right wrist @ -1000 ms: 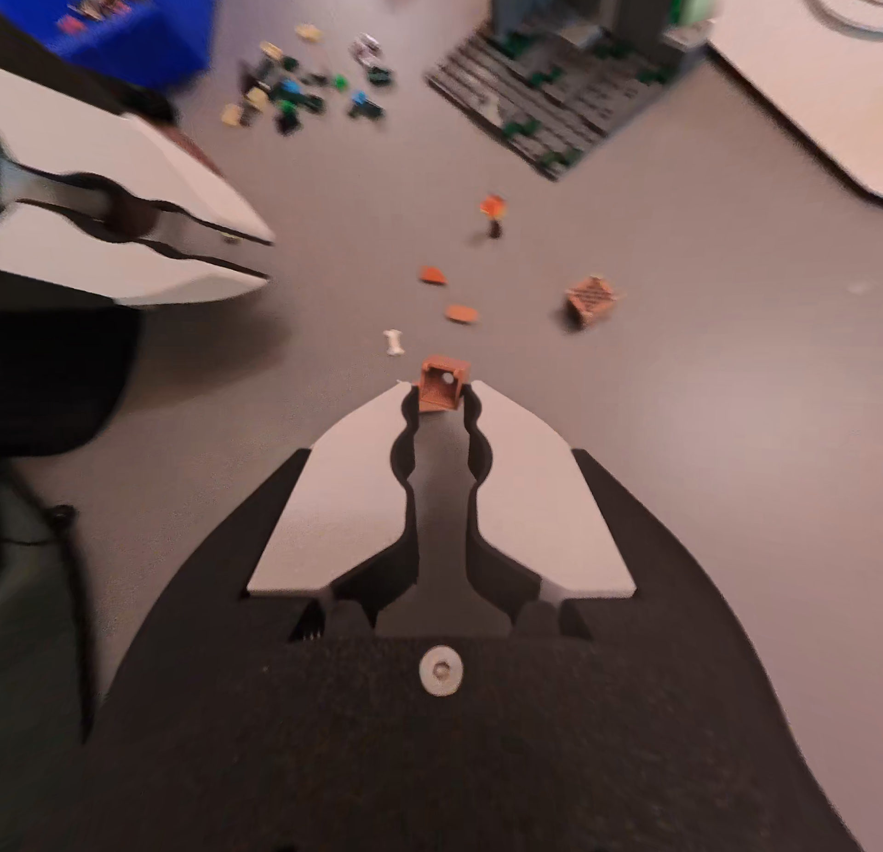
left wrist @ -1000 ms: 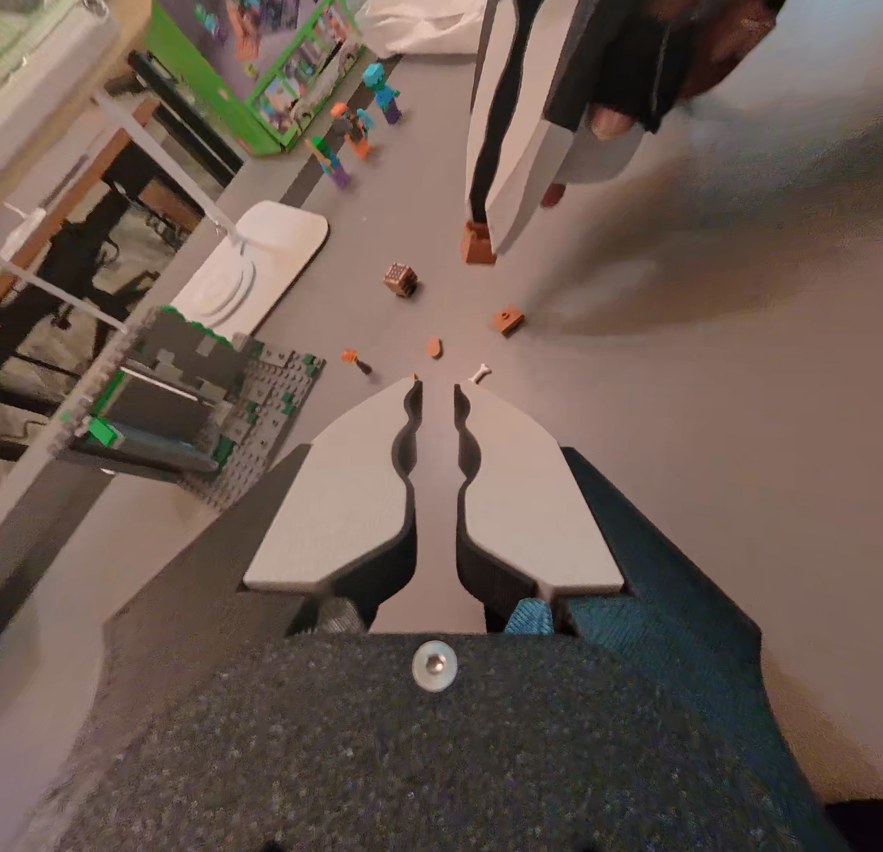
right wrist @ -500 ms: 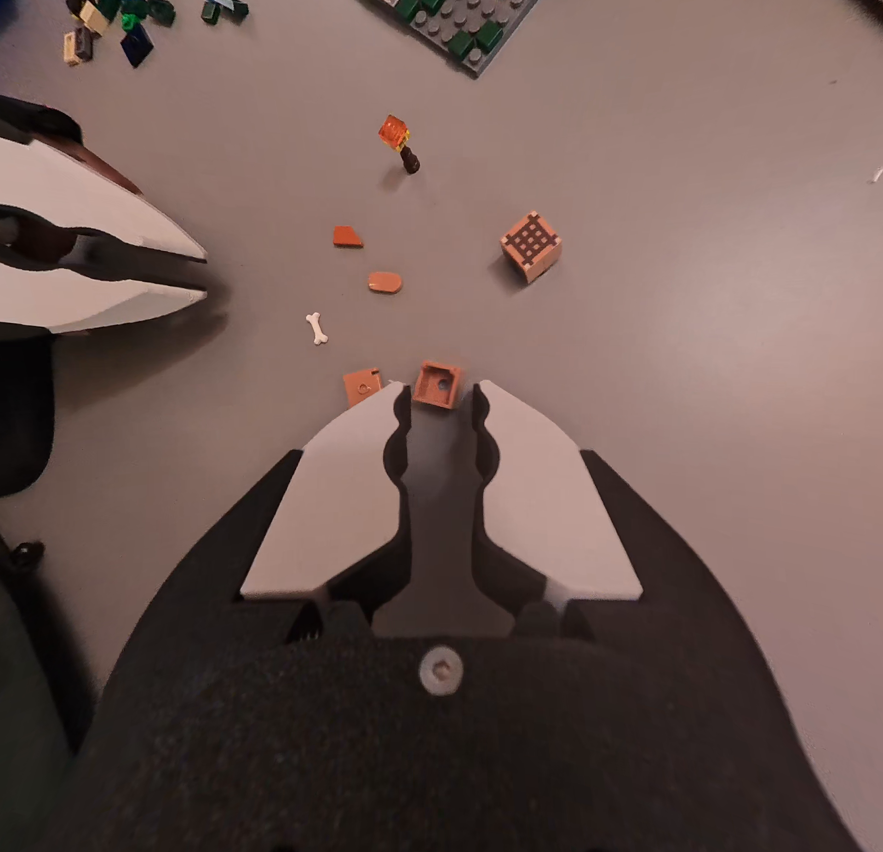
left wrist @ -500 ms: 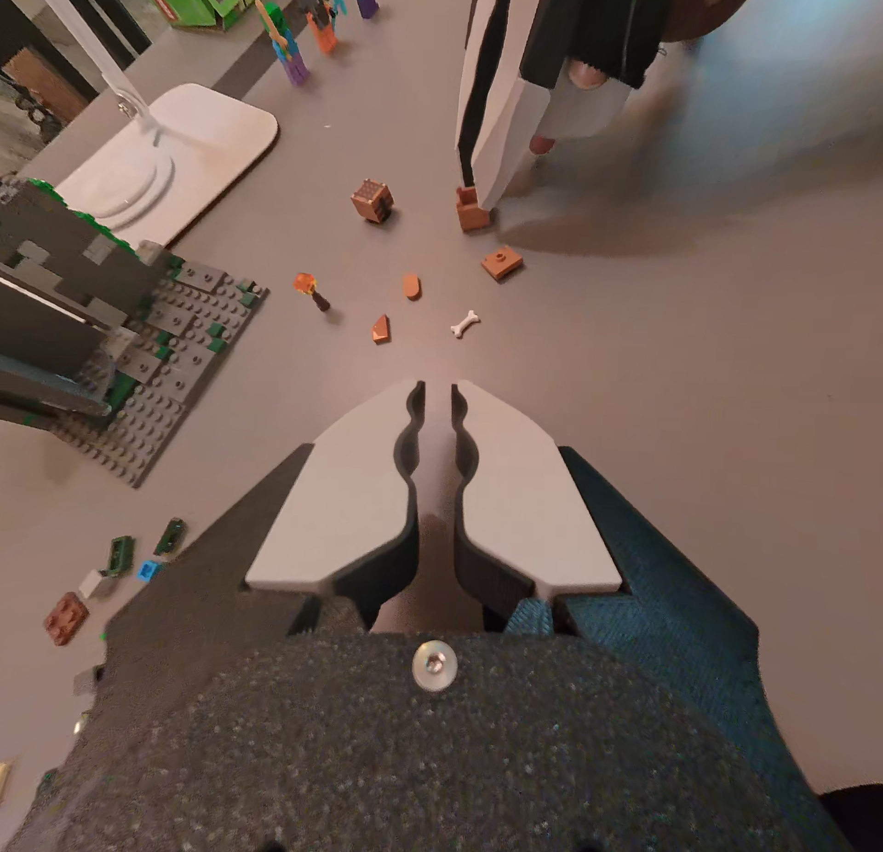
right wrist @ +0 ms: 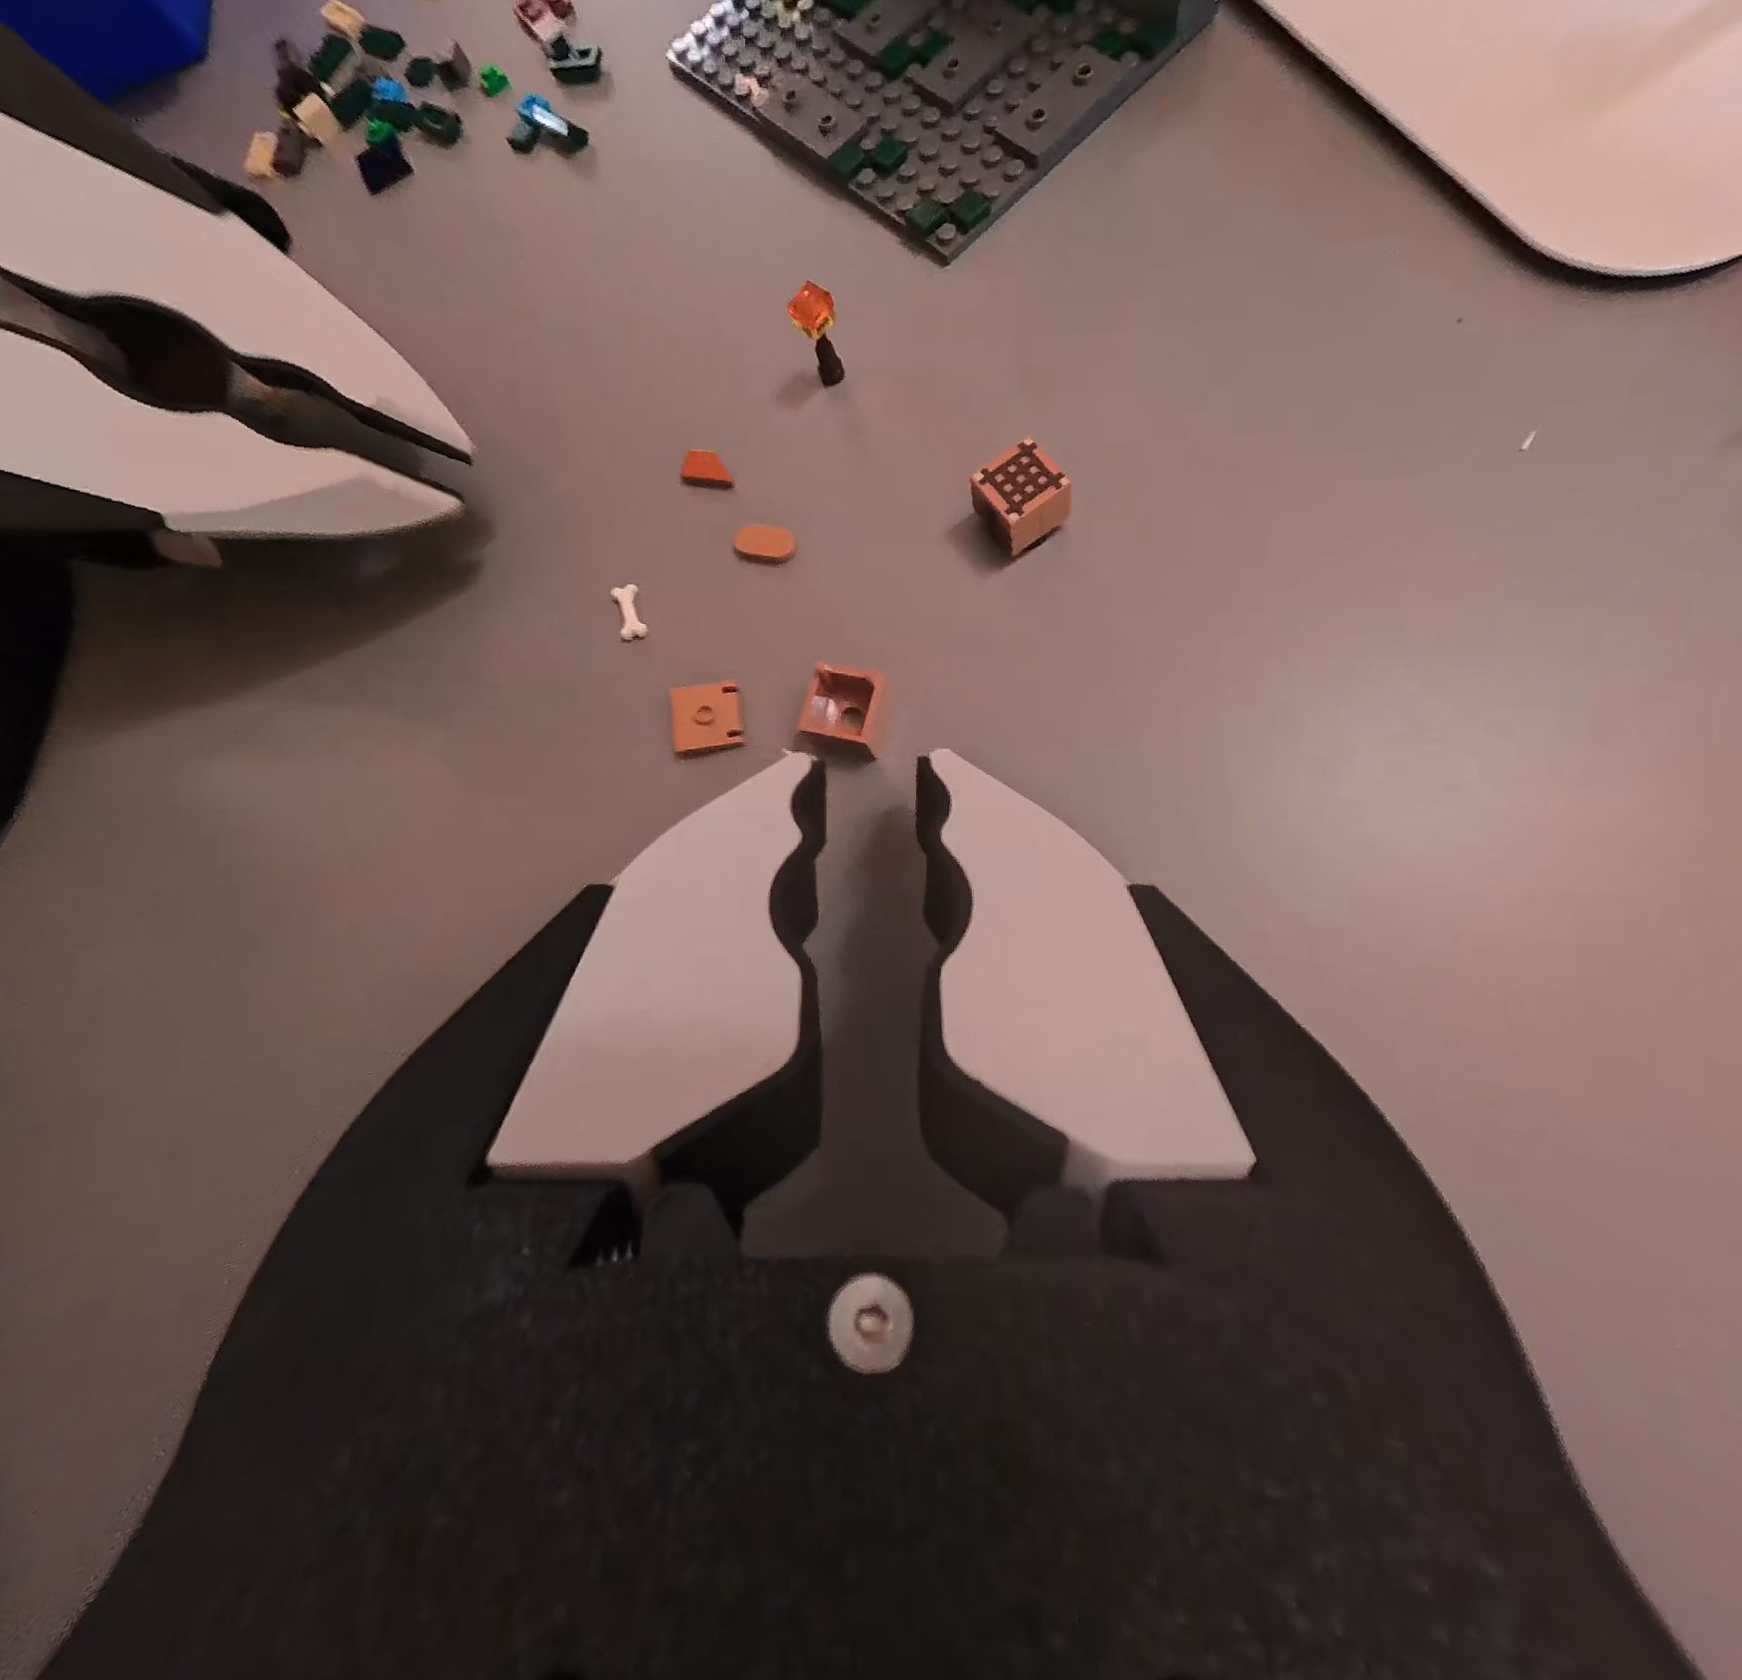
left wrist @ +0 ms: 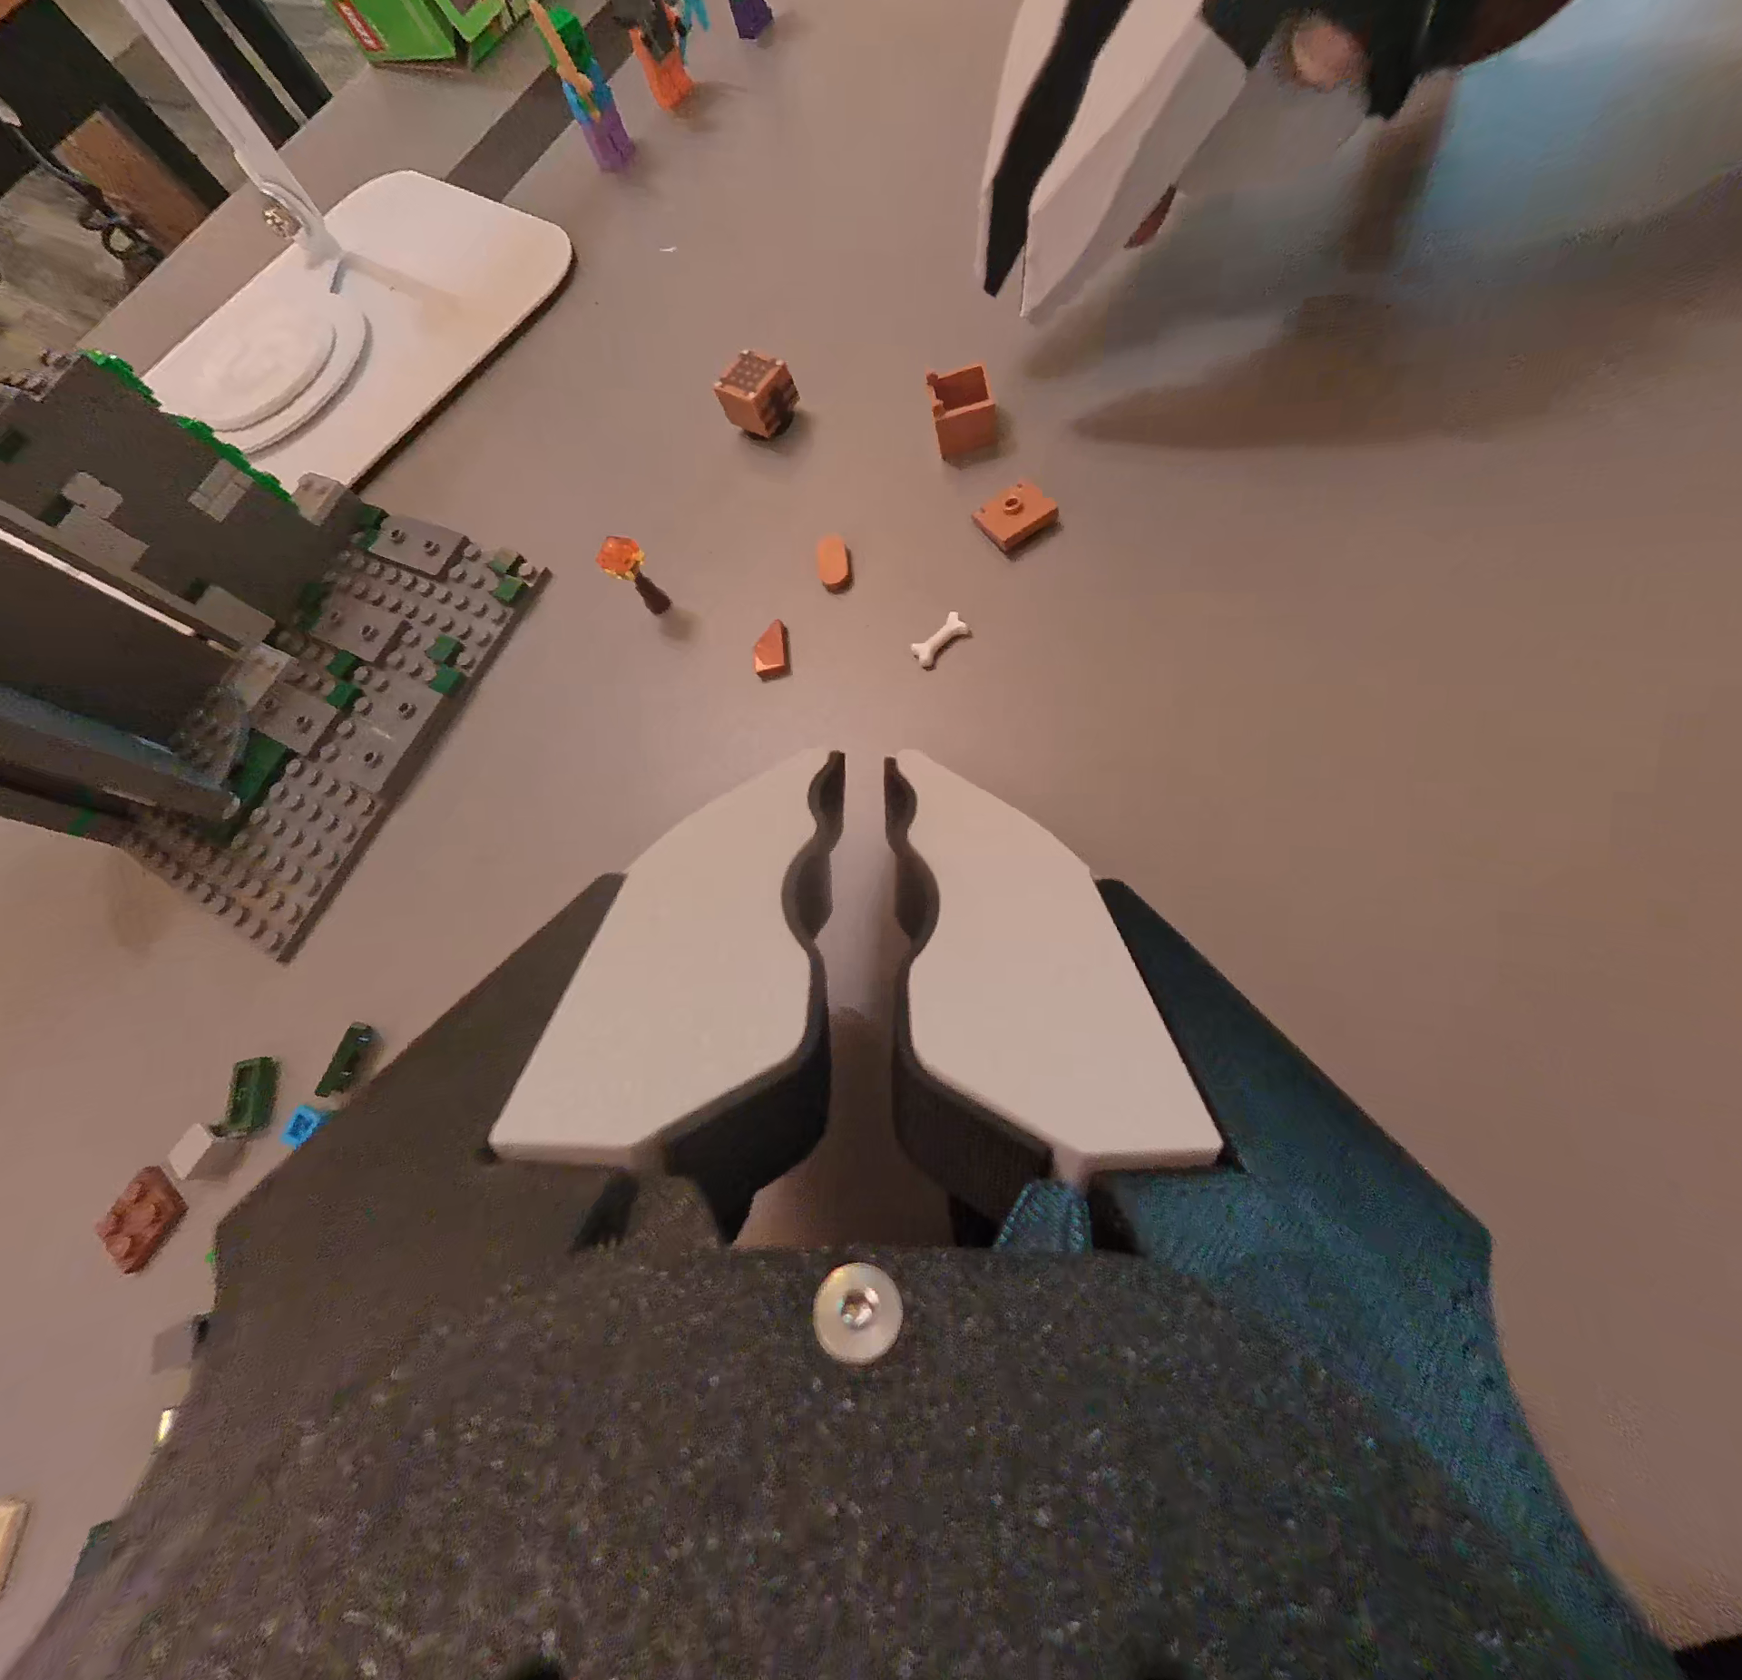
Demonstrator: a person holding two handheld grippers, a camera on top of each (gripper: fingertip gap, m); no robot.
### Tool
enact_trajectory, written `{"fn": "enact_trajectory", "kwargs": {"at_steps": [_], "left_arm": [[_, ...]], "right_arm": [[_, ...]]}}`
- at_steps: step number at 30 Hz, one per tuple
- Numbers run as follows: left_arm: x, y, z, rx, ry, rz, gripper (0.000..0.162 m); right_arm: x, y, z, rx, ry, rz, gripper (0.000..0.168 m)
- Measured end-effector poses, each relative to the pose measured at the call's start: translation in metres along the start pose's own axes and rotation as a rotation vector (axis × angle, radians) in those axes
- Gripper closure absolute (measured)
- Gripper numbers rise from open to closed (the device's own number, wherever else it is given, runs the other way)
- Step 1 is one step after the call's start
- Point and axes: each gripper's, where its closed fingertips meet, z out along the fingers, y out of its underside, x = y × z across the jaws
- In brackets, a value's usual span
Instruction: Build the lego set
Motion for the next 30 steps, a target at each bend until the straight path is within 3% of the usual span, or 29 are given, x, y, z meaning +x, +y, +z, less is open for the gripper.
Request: {"fn": "enact_trajectory", "kwargs": {"at_steps": [8, 18, 25, 30], "left_arm": [[-0.006, 0.001, -0.001, 0.003, -0.036, -0.002, 0.157], [-0.008, 0.001, -0.002, 0.015, -0.031, -0.015, 0.157], [-0.017, -0.004, -0.009, 0.063, -0.058, -0.055, 0.162], [-0.024, -0.009, -0.013, 0.103, -0.087, -0.065, 0.162]], "right_arm": [[-0.010, 0.001, 0.012, -0.010, 0.034, -0.078, 0.160], [-0.027, -0.002, 0.016, 0.006, 0.013, -0.109, 0.161], [-0.043, -0.041, -0.023, 0.329, -0.029, -0.079, 0.161], [-0.046, -0.059, -0.047, 0.562, 0.039, -0.064, 0.168]]}}
